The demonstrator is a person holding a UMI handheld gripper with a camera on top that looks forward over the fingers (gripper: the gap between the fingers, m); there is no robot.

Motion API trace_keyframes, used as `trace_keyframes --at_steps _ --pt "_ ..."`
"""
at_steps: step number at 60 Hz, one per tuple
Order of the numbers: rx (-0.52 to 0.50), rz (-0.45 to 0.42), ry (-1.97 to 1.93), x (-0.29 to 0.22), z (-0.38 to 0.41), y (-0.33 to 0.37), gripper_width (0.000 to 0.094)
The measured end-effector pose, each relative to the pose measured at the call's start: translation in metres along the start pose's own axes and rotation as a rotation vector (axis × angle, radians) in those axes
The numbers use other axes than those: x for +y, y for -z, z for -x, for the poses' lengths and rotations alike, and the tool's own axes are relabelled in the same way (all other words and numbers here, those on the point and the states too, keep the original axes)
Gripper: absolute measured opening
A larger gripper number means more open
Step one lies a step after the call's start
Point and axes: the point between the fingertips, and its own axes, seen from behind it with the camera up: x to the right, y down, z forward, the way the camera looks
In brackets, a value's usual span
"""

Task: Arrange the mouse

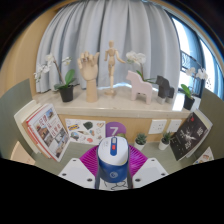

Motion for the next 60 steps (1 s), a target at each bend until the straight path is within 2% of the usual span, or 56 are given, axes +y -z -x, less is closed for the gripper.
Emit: trace_keyframes --at_steps 4,10,27,33,46,48,54,60 --pt "-0.003 0.024 -0.023 0.017 -0.026 -0.014 0.0369" --pt "-0.016 0.121 -0.029 0.063 -0.052 -0.042 0.0370" --pt "-0.083 0.338 -0.096 0.188 -0.047 -0.088 0.0370" --pt "-0.084 0.290 -0.135 0.186 -0.048 -0.091 0.0389" --pt "-0.061 0.282 -0.033 0.190 -0.048 -0.093 0.0533" --pt "-0.065 0.283 -0.023 0.191 -0.044 -0.092 0.0594" --pt "-0.083 0.328 -0.039 0.191 -0.035 -0.083 0.0853" --pt "-0.079 0.309 -0.055 0.166 -0.030 -0.058 0.0861"
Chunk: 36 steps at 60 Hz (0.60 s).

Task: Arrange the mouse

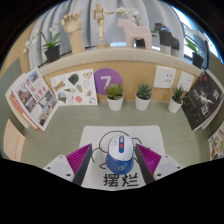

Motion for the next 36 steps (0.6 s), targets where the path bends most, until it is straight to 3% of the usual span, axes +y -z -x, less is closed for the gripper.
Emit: trace_keyframes --at_steps 18,24,36 --pt "0.055 -0.208 0.004 -0.051 0.010 0.170 0.0866" --pt "0.088 -0.262 0.021 -0.047 0.015 0.217 0.0862" --pt "0.111 -0.286 0.013 -0.010 0.031 0.277 0.0863"
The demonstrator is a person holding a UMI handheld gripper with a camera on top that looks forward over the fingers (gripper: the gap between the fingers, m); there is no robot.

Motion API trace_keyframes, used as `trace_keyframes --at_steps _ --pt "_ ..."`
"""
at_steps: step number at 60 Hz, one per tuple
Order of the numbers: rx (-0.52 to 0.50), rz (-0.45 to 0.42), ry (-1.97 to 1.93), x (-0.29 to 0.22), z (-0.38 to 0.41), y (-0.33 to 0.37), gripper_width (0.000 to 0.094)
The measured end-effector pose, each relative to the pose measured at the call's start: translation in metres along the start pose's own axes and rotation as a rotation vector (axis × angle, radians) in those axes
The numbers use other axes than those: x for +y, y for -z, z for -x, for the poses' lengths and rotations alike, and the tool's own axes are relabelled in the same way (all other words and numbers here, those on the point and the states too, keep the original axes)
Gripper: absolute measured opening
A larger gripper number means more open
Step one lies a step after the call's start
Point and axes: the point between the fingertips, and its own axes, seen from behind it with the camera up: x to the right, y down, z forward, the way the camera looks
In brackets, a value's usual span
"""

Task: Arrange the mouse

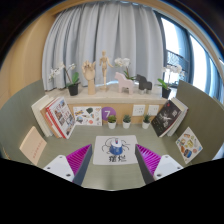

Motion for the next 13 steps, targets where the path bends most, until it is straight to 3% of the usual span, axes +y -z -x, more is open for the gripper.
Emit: trace_keyframes --at_steps 13 --pt "0.027 0.004 0.002 0.029 0.005 0.044 0.0861"
